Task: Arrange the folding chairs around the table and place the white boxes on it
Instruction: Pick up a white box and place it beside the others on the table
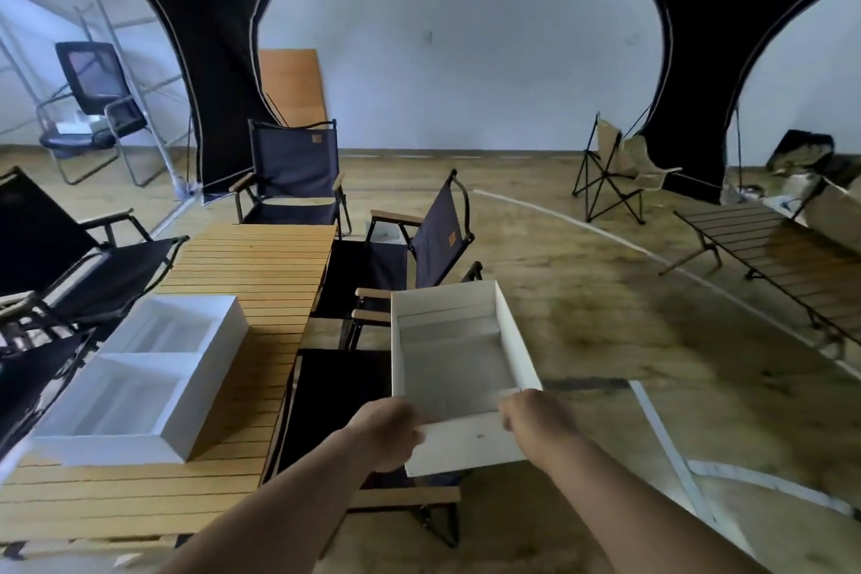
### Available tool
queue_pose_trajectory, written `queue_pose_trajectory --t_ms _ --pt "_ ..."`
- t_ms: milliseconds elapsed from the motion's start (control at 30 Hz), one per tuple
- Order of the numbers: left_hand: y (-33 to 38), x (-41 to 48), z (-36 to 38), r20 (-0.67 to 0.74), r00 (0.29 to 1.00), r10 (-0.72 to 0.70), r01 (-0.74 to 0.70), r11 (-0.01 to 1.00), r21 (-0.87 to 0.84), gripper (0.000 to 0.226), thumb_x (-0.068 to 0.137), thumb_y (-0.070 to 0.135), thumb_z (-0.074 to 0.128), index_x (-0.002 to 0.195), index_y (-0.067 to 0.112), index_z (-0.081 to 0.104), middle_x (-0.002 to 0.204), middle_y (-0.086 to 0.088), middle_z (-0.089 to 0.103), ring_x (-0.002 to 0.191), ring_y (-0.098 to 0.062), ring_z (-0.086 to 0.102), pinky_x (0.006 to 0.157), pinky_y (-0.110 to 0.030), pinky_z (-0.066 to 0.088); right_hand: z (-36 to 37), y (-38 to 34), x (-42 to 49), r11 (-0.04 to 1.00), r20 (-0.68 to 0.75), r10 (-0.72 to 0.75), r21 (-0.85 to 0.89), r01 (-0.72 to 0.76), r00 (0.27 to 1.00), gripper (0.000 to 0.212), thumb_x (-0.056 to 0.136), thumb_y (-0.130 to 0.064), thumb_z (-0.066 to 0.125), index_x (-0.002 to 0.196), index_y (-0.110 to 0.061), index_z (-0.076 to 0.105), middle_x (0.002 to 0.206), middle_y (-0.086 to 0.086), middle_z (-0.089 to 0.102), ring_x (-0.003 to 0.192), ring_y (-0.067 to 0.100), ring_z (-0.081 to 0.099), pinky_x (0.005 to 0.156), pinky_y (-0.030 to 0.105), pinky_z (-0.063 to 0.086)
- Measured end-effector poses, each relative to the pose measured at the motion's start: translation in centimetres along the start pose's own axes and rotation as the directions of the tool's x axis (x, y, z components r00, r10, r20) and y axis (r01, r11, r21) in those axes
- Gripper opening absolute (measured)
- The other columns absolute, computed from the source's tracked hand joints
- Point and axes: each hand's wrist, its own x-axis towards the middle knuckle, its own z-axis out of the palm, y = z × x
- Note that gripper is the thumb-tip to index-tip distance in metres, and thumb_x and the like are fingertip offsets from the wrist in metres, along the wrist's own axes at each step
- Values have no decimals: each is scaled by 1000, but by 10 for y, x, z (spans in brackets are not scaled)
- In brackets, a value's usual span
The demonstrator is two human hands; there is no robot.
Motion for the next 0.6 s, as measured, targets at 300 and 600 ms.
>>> queue_pose_trajectory --t_ms 300,600 --pt "94 104 -43 -120 987 -102 101 995 -16 32 100 24 47 128 11 55 121 -10 61 110 -28 59 85 -34 47 -79 117 81 976 -81 -196 -112 186 977 31 85 5 43 66 -18 35 73 1 38 64 19 37 50 26 25" --pt "125 187 -53 -156 974 -163 164 986 -11 35 99 23 46 133 24 56 122 -6 60 111 -27 59 86 -35 48 -113 178 160 958 -68 -280 -82 274 958 22 85 2 44 73 -16 46 73 0 42 70 21 43 50 23 27"
